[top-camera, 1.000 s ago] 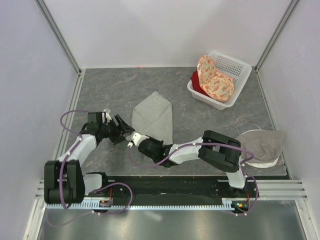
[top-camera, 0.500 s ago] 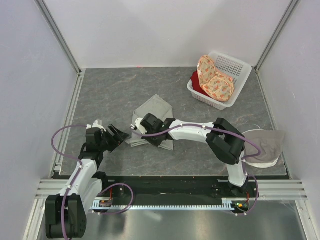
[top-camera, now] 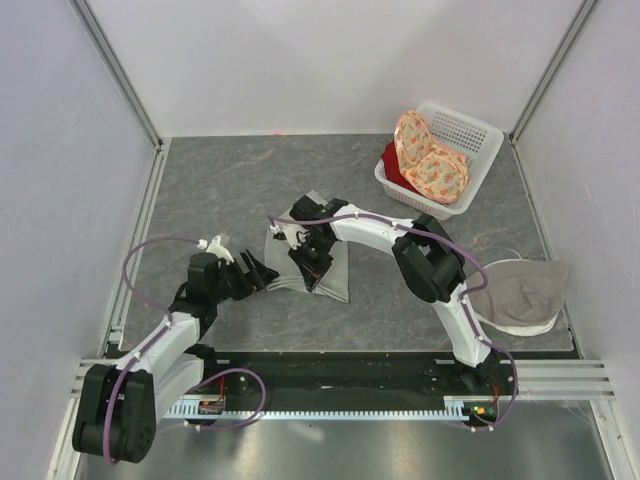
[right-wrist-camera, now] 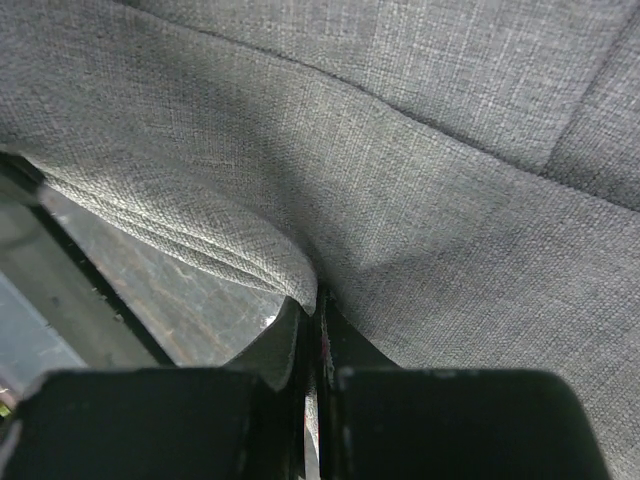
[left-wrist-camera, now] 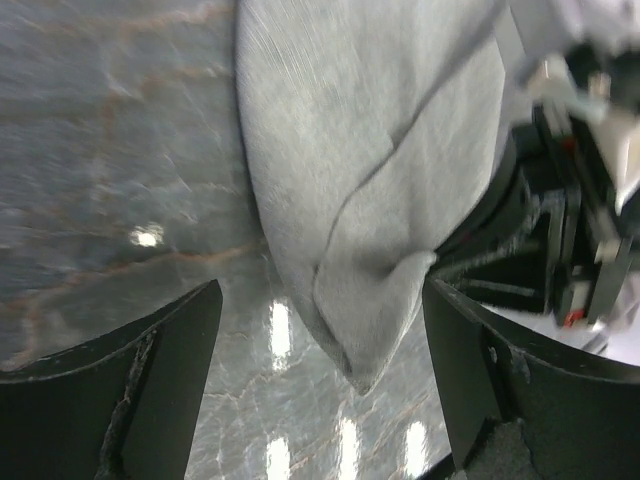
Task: Fold the napkin, place the utensils inside, and roll it up
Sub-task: Roll the napkin with the utensil
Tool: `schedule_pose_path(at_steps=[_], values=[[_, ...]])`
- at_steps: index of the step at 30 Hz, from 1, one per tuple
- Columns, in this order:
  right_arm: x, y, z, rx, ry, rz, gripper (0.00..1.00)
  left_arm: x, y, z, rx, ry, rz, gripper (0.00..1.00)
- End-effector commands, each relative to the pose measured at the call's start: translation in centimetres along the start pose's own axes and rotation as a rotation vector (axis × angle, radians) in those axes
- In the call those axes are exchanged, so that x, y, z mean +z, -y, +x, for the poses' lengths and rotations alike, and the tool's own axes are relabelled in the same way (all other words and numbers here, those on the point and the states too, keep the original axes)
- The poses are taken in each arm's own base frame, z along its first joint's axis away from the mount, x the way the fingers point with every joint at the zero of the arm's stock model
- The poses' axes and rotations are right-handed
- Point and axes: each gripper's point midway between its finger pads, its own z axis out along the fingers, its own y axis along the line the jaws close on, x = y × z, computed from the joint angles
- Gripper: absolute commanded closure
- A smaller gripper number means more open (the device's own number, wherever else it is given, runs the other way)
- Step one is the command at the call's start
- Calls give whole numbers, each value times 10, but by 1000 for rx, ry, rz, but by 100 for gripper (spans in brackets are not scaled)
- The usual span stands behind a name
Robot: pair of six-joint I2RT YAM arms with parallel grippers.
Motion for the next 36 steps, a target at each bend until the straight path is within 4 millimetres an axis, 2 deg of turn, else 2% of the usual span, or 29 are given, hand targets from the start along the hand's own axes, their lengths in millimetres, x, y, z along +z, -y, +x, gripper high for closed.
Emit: schedule_pose_path(at_steps=[1,5,9,18,19,21,22,23,24,25,27,28,30,31,32,33,34,35,36], values=[[-3,-13,5,90,-56,-131,100,8,15,-12,123,18,-7,12],[0,-6,5,118,-63,-143,100,14,16,-6,136,-11,-32,13],[0,-2,5,130,-65,-151,100,20,15,2,130,-68,-34,19],[1,10,6,164,-75,-167,100,21,18,8,124,-112,-25,42],[1,10,6,165,-77,-169,100,21,21,10,116,-126,-13,49],[2,11,5,166,-73,-168,100,22,21,12,107,-136,-12,55],[1,10,5,167,-74,-168,100,22,20,14,102,-146,-16,66],[1,11,4,165,-72,-164,100,22,21,13,97,-148,-18,71],[0,11,3,162,-66,-157,100,22,22,12,88,-152,-20,83],[-4,11,0,158,-50,-149,100,22,22,13,80,-161,-26,88],[-9,13,-6,145,-20,-118,94,20,22,12,57,-176,-50,98],[-19,12,-12,135,12,-99,88,19,21,12,48,-186,-68,98],[-27,16,-17,109,59,-51,80,17,21,11,33,-203,-89,98],[-43,12,-24,85,109,-33,72,16,22,12,23,-215,-87,98],[-50,10,-27,68,138,-22,67,16,24,10,17,-217,-85,98],[-50,12,-27,52,170,-9,61,14,22,9,-2,-221,-89,98],[-69,7,-32,17,232,20,51,13,24,9,-16,-231,-77,98],[-64,10,-17,1,222,33,47,13,24,8,-26,-234,-72,98],[-69,9,-26,-46,289,48,44,12,20,5,-46,-230,-78,98]])
